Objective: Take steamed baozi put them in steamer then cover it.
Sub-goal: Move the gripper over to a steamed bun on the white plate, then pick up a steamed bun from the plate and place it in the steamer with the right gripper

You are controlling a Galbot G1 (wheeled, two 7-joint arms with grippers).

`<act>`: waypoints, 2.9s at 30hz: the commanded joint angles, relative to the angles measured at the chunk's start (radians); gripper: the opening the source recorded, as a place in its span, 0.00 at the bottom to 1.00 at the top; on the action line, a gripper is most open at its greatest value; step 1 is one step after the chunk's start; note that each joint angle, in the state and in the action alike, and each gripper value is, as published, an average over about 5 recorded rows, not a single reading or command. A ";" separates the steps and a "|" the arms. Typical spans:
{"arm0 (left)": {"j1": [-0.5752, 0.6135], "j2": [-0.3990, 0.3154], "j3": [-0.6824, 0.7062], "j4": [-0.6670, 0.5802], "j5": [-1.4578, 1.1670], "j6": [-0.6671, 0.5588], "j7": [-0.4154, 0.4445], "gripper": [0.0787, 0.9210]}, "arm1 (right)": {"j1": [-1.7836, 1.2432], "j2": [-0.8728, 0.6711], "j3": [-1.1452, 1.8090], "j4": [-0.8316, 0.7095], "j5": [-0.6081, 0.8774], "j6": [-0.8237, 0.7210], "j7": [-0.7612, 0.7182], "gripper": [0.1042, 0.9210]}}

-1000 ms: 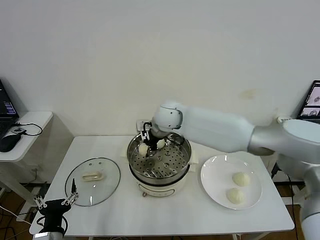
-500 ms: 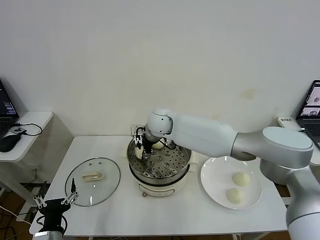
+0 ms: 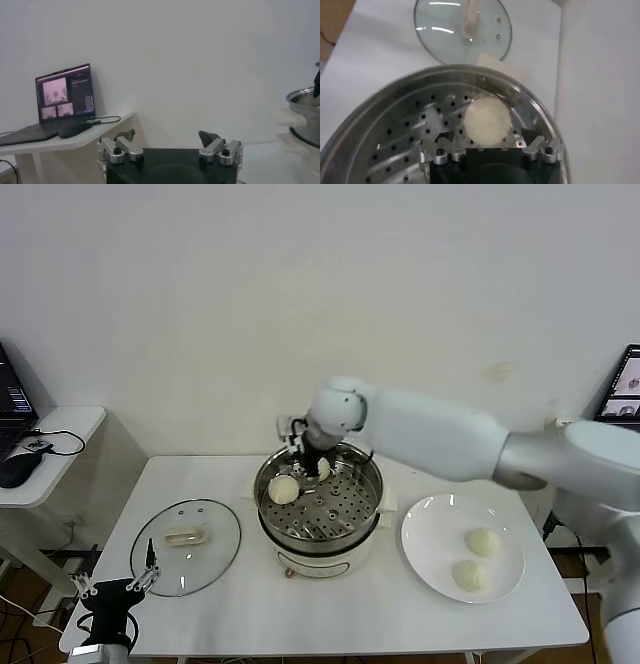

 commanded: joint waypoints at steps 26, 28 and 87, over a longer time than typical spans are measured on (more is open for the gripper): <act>0.011 -0.009 0.024 0.000 0.023 0.014 0.007 0.88 | -0.543 -0.820 0.362 0.366 -0.452 0.291 -0.170 0.88; 0.013 -0.011 0.024 0.002 0.024 0.014 0.007 0.88 | -0.598 -0.814 0.393 0.367 -0.467 0.285 -0.161 0.88; 0.006 -0.016 0.019 0.018 0.027 0.015 0.005 0.88 | -0.559 -0.642 0.412 0.222 -0.464 0.238 -0.150 0.61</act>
